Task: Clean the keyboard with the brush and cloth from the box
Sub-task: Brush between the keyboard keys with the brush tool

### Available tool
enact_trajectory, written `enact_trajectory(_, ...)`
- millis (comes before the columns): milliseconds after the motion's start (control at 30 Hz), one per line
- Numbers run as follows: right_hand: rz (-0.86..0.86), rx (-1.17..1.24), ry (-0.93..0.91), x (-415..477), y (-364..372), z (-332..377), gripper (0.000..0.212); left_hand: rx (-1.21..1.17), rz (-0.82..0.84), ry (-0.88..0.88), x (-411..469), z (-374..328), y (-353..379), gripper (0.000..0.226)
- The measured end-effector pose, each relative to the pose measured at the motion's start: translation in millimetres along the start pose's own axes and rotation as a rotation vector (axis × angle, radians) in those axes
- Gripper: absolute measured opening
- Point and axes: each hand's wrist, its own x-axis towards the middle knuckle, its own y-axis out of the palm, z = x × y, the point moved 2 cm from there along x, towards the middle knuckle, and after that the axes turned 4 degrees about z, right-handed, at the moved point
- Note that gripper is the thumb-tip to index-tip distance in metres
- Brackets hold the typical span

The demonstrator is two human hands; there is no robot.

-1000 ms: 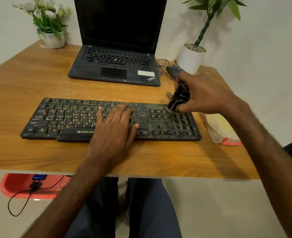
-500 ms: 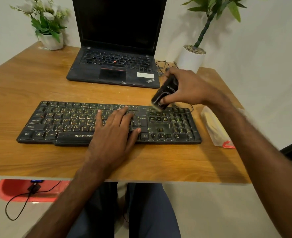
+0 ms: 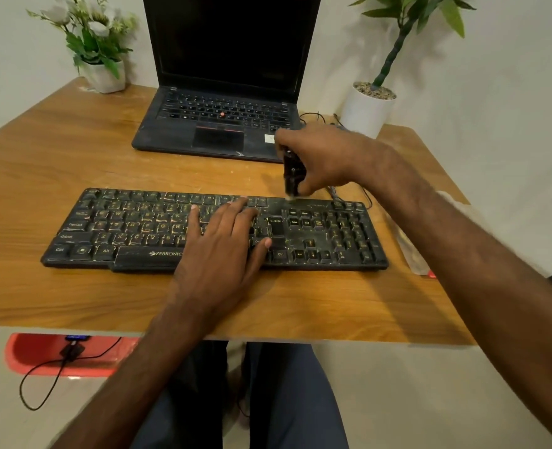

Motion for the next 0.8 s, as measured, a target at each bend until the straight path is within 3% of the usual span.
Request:
enact_trajectory(67,-0.050,-0.149,0.039,1.5,-7.0,-3.9,0.069,-0.011,0.000,0.002,-0.4,0.1,0.0,0.066)
enact_trajectory(233,0.057,0.200,-0.066,3.8,-6.7,4.9,0.062,-0.007,0.000,-0.003,-0.4,0.1,0.6,0.065)
enact_trajectory(400,0.004,-0.048,0.093,0.0,5.1,-24.2,0.064,-0.009,0.000,0.006,-1.0,0.1,-0.4,0.068)
enact_trajectory(533,-0.016,0.352,0.092,-26.0,0.7,-46.1,0.056,-0.005,0.010,-0.009,0.6,0.3,0.2,0.070)
enact_trajectory(600,0.009,0.433,0.076,-36.0,3.4,-44.1,0.052,-0.002,0.009,-0.002,0.7,-0.3,0.3,0.070)
enact_trajectory(700,0.023,0.198,0.118,-36.0,8.5,-44.1,0.058,-0.008,0.002,0.007,0.4,-0.3,-0.3,0.069)
enact_trajectory(767,-0.053,-0.051,0.190,-37.0,4.0,-46.3,0.063,-0.013,-0.003,0.008,-0.3,-0.4,-0.6,0.068)
enact_trajectory(800,-0.085,-0.065,0.201,-39.4,0.9,-46.1,0.064,-0.013,-0.002,0.008,-0.7,-0.4,-0.5,0.068)
